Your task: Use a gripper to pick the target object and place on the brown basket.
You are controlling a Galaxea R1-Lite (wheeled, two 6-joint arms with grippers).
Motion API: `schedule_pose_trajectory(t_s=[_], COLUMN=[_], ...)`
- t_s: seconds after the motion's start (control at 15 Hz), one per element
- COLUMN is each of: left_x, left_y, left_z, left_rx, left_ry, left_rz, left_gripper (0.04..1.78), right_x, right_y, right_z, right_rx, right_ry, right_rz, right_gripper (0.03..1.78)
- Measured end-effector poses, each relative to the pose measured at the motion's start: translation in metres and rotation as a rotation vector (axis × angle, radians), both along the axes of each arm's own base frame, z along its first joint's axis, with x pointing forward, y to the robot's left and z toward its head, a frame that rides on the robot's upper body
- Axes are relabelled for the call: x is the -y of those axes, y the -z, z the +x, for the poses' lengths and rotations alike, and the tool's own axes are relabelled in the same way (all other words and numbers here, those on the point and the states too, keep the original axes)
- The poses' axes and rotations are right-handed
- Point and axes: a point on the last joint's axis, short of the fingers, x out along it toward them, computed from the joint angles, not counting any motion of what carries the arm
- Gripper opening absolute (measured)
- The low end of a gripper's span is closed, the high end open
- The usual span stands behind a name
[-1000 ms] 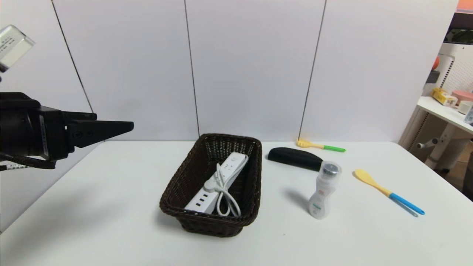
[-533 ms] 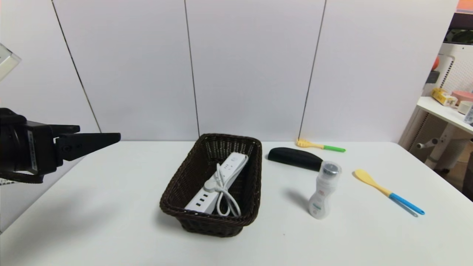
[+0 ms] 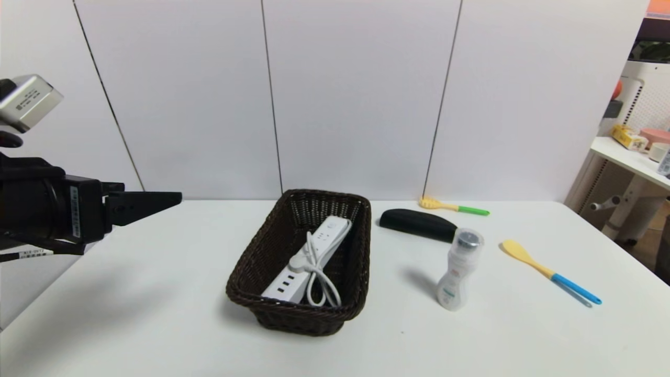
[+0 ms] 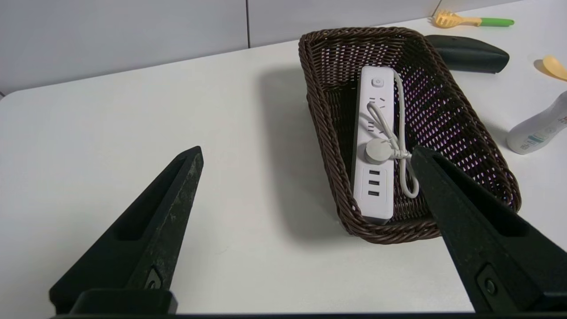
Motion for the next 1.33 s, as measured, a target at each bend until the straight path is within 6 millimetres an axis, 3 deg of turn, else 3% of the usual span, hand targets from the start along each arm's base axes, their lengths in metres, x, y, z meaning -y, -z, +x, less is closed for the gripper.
schedule_pose_trajectory(t_s=[0.27,0.4,1.0,1.2,1.33], left_x=[-0.009,-0.014,-0.032,-0.033,-0.034], left_y=[-0.002,0.011,0.117,0.165,0.183], left_z=[-0.019,-0.037,-0.137,-0.157,-0.167], left_rx=[0.044,0.051,0.280,0.331,0.347], left_ry=[-0.027,-0.041,-0.118,-0.144,-0.184], left_rz=[0.003,0.014,0.132,0.133,0.141], left_gripper=[1.69,1.69,1.69,1.69,1.69], right_x=[0.000,0.000,0.000,0.000,0.000], right_y=[0.000,0.000,0.000,0.000,0.000], right_z=[0.000,0.000,0.000,0.000,0.000], right_rx=[0.000,0.000,0.000,0.000,0.000], right_ry=[0.001,0.000,0.001,0.001,0.001], right_rz=[0.000,0.000,0.000,0.000,0.000], right_gripper=[1.69,1.69,1.69,1.69,1.69])
